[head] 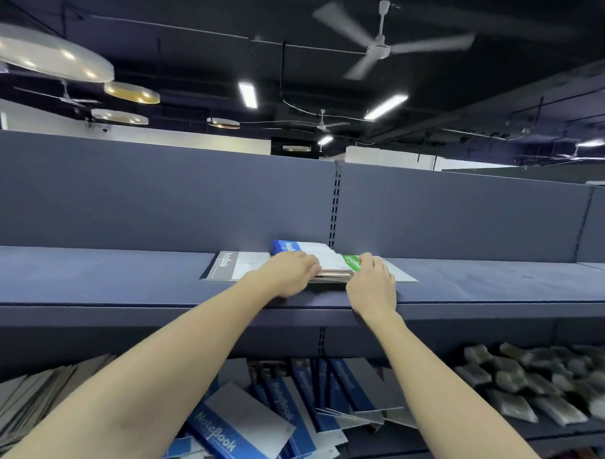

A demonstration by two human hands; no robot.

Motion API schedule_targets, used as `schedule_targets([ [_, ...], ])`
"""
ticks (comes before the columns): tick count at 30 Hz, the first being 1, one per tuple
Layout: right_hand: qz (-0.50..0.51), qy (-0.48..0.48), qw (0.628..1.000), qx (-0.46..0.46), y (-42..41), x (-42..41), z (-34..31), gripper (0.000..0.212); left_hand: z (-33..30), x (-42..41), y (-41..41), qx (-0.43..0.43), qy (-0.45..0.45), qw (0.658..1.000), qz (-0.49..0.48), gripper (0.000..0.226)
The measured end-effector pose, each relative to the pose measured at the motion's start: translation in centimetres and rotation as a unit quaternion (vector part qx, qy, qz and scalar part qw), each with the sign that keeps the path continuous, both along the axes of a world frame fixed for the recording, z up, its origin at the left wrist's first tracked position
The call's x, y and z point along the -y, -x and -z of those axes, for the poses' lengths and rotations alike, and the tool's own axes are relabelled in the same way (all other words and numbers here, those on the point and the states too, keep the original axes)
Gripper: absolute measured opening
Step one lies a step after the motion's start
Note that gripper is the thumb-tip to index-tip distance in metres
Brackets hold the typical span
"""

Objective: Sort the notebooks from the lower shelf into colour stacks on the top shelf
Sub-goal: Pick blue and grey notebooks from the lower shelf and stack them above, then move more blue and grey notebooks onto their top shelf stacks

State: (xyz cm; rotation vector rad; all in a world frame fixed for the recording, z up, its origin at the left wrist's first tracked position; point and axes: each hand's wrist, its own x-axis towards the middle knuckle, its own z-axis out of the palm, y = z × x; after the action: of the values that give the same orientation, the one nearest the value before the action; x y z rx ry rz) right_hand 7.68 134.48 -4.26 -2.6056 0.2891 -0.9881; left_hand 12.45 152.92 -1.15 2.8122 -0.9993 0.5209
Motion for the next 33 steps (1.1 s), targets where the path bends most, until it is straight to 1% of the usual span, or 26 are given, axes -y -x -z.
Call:
schedule_targets([
  [2, -0.007, 0.019, 1.000, -0.004, 0.0, -0.2, 0.1, 0.035, -0.1, 0.0, -0.2, -0.013, 0.007, 1.000, -0.001, 0.025],
  [5, -0.018, 0.033, 0.999, -0.011, 0.0, 0.0, 0.1, 0.040, -0.6, 0.2, 0.0, -0.024, -0.010, 0.999, -0.029, 0.026],
  [8, -0.037, 0.043, 0.998, -0.019, -0.1, 0.1, 0.1, 0.048, -0.1, 0.5, 0.2, 0.009, -0.020, 0.998, -0.053, 0.020],
  [10, -0.047, 0.051, 0.997, -0.016, 0.3, 0.1, 0.0, 0.048, 0.2, 0.8, 0.7, 0.042, -0.011, 0.998, -0.047, 0.017],
  [13, -0.051, 0.068, 0.996, 0.005, 1.3, 0.2, 0.4, 0.039, 0.3, 1.5, 1.9, 0.080, 0.013, 0.997, -0.008, 0.021],
  [17, -0.022, 0.075, 0.997, 0.010, 3.6, 0.8, 1.9, 0.026, 0.3, 3.1, 4.9, 0.097, 0.045, 0.993, 0.046, 0.025],
  [19, -0.001, 0.060, 0.998, 0.025, 5.1, 1.0, 3.0, 0.024, 0.7, 3.8, 6.4, 0.112, 0.058, 0.990, 0.065, 0.023],
  [20, 0.014, 0.060, 0.997, 0.048, 6.0, 1.0, 3.6, 0.023, 1.0, 3.9, 7.1, 0.114, 0.067, 0.988, 0.078, 0.021],
  [23, 0.081, 0.060, 0.992, 0.082, 8.4, 0.6, 5.9, 0.022, 2.9, 3.5, 9.2, 0.095, 0.109, 0.977, 0.156, 0.014],
  [25, 0.087, 0.035, 0.995, 0.047, 10.0, 0.0, 7.8, 0.027, 4.7, 2.5, 10.7, 0.064, 0.121, 0.968, 0.209, 0.012],
  [27, 0.067, 0.009, 0.998, -0.020, 11.2, -1.1, 10.1, 0.029, 6.9, 1.0, 12.0, 0.014, 0.096, 0.969, 0.227, 0.014],
  [29, 0.035, -0.003, 0.994, -0.102, 12.1, -2.6, 12.7, 0.031, 9.9, -0.8, 12.5, -0.047, 0.042, 0.978, 0.201, 0.019],
  [33, -0.029, -0.044, 0.974, -0.219, 13.4, -6.5, 17.7, 0.040, 17.1, -5.9, 11.3, -0.142, -0.043, 0.985, 0.091, 0.030],
])
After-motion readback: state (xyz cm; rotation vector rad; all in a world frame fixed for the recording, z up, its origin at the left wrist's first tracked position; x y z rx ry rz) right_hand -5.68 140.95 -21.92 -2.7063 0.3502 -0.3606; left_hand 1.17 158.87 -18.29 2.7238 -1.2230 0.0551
